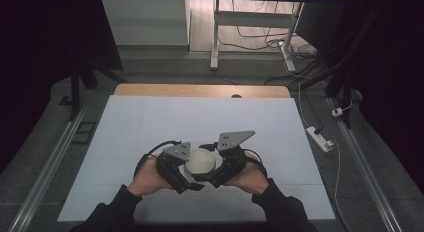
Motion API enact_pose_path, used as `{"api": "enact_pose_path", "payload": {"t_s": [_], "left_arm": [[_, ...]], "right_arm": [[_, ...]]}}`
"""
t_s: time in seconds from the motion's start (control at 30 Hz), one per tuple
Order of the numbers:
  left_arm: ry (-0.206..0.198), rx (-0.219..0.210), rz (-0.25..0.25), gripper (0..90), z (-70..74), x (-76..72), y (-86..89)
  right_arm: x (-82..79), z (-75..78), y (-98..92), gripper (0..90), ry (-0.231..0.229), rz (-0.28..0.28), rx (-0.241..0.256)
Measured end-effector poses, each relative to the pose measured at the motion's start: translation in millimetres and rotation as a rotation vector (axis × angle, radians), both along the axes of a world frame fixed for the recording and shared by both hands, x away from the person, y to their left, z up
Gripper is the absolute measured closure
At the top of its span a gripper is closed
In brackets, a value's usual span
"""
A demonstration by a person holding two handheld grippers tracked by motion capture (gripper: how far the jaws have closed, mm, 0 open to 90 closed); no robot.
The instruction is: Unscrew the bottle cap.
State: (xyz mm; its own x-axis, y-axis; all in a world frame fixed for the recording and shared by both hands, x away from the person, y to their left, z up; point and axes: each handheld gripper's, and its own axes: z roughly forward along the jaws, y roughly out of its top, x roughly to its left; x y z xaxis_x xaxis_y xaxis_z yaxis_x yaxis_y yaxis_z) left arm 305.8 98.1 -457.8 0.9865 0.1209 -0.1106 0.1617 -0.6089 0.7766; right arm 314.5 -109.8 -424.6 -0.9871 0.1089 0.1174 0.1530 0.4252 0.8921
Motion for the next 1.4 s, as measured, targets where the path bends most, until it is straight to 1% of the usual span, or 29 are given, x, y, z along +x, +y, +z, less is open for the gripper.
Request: {"api": "enact_pose_path", "payload": {"t_s": [0.1, 0.17, 0.37, 0.43, 0.63, 0.9, 1.0, 1.07, 1.13, 1.17, 1.23, 1.3, 1.37, 1.4], "left_arm": [[-0.002, 0.004, 0.001, 7.3, -1.2, 0.4, -0.5], [-0.004, 0.004, 0.010, 7.4, -1.8, 1.2, -0.1], [-0.007, 0.007, 0.022, 7.3, -1.9, 1.4, -0.3], [-0.006, 0.011, 0.032, 7.3, -2.9, 2.0, 0.2], [-0.009, 0.010, 0.046, 7.3, -3.2, 3.5, 2.1], [-0.010, 0.011, 0.086, 7.4, -4.1, 7.2, 7.5], [-0.010, 0.010, 0.116, 7.4, -5.0, 10.4, 11.5], [-0.011, 0.012, 0.124, 7.3, -5.1, 11.2, 12.6], [-0.011, 0.011, 0.149, 7.3, -5.5, 13.5, 15.3], [-0.011, 0.011, 0.149, 7.3, -5.5, 13.5, 15.3], [-0.009, 0.002, 0.183, 7.3, -6.1, 15.0, 17.1], [-0.010, 0.004, 0.190, 7.3, -6.2, 15.9, 17.9], [-0.010, 0.001, 0.218, 7.3, -7.0, 17.8, 19.6], [-0.012, 0.006, 0.223, 7.3, -6.9, 18.5, 20.3]], "right_arm": [[0.5, -1.5, -0.1, 7.6, -0.005, 0.006, -0.006], [0.0, -1.2, -0.5, 7.6, -0.014, -0.003, -0.007], [-0.6, 0.6, -0.4, 7.6, -0.024, -0.024, -0.004], [-0.8, 2.3, -1.1, 7.6, -0.025, -0.033, 0.012], [-0.7, 6.8, -4.8, 7.6, -0.035, -0.053, 0.022], [-0.3, 7.9, -8.9, 7.6, -0.040, -0.074, 0.017], [-0.4, 8.5, -10.6, 7.6, -0.041, -0.084, 0.020], [-0.6, 8.7, -11.2, 7.6, -0.042, -0.089, 0.020], [-1.5, 8.7, -12.8, 7.6, -0.042, -0.102, 0.017], [-1.7, 8.4, -13.2, 7.6, -0.043, -0.108, 0.014], [-2.1, 7.5, -14.2, 7.6, -0.045, -0.116, 0.010], [-2.5, 6.7, -15.1, 7.6, -0.046, -0.128, 0.006], [-3.5, 6.2, -16.1, 7.6, -0.047, -0.138, 0.002], [-4.0, 6.0, -16.6, 7.6, -0.051, -0.142, 0.002]]}}
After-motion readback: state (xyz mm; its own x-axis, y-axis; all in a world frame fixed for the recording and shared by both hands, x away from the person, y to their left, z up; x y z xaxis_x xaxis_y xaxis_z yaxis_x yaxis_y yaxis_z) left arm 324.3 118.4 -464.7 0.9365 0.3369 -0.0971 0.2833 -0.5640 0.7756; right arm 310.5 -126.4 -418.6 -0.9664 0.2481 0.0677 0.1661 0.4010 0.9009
